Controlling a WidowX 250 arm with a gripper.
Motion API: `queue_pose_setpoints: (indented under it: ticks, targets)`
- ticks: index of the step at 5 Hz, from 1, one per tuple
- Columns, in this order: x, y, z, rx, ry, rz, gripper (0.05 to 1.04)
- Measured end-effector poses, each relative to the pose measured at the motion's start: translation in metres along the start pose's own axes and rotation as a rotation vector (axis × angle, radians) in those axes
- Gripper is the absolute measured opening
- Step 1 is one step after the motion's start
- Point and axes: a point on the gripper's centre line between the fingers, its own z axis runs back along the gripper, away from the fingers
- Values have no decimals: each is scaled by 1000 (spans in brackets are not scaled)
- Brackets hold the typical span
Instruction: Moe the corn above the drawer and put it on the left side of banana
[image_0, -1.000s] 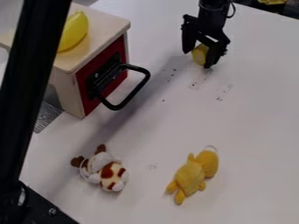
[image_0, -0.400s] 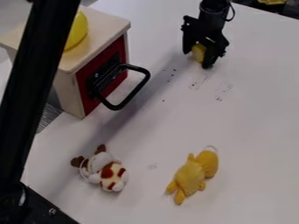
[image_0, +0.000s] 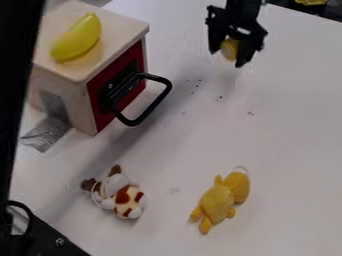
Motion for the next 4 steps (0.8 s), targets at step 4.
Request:
queue_pose_setpoints:
  ticks: [4]
  targets:
    - [-170,129,123,27,36,222,815]
